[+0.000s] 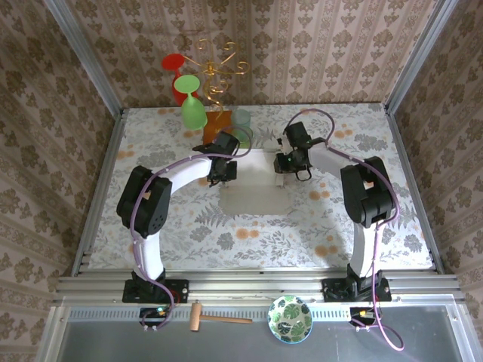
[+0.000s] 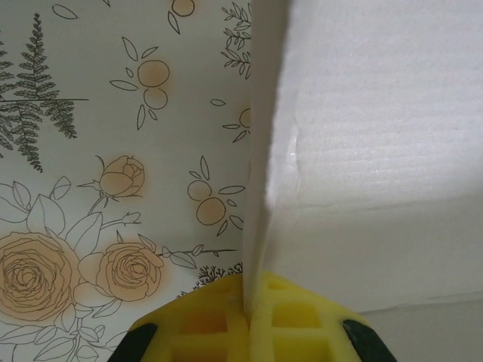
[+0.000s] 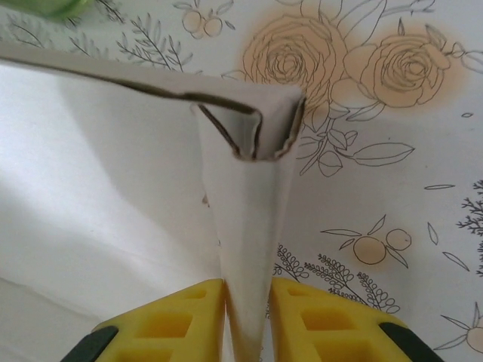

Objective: Fold the paper box

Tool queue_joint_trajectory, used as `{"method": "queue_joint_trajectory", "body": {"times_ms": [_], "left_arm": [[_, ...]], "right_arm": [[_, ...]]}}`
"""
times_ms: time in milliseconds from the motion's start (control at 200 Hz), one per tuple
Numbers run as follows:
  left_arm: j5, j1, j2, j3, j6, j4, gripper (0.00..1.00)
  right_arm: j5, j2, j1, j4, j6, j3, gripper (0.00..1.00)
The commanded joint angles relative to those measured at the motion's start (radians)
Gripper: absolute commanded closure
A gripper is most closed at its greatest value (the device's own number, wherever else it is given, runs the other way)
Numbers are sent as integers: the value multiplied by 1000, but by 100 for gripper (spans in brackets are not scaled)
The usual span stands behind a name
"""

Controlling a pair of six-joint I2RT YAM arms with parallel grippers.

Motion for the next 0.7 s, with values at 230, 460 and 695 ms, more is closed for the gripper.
{"method": "queue_joint_trajectory", "body": {"times_ms": [230,460,695], "left_arm": [[5,7,20,41,16,-29,100],[-1,5,26,56,16,-47,100],[-26,-1,44,83,7,-86,100]], "right_arm": [[194,50,31,-111,-2,68,91],[306,74,56,-229,12,139,97],[459,106,115,-344,50,209,95]]}}
